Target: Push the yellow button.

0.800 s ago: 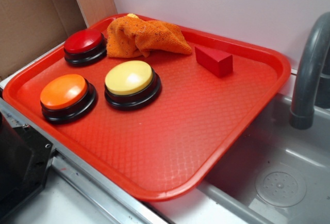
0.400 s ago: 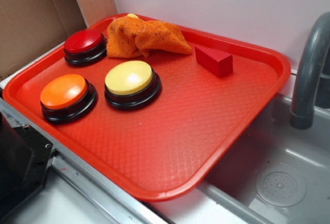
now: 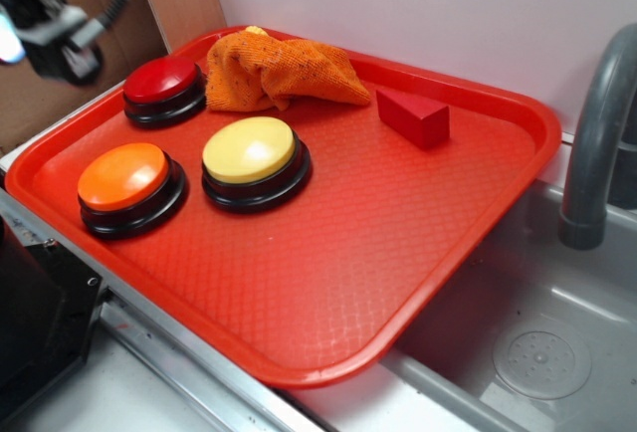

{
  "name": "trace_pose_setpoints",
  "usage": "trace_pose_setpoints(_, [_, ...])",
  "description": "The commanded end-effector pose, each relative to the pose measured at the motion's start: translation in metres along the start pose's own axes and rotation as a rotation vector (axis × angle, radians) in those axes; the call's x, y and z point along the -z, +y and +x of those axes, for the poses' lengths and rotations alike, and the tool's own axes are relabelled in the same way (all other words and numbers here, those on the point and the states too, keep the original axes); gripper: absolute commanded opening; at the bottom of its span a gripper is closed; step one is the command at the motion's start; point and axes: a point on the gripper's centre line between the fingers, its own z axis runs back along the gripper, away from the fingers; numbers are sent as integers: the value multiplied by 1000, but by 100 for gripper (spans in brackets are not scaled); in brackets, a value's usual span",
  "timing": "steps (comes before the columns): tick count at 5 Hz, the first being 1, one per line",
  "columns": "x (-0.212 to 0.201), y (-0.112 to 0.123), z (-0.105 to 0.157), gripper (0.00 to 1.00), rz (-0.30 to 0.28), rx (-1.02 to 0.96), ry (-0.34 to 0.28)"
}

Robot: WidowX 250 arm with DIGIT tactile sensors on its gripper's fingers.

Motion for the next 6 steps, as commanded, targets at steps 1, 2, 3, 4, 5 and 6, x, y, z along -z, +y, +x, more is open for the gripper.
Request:
trace_pose_setpoints(1, [20,13,27,45,81,176,-124])
trace_pose_setpoints(2, [20,13,27,100,81,176,-124])
trace_pose_setpoints(3, [20,13,27,100,81,176,-124])
trace_pose_setpoints(4, [20,13,27,100,81,176,-124])
trace_pose_setpoints(5, [41,26,67,100,102,237,-133])
trace_pose_setpoints(6, [55,22,94,100,132,253,-168])
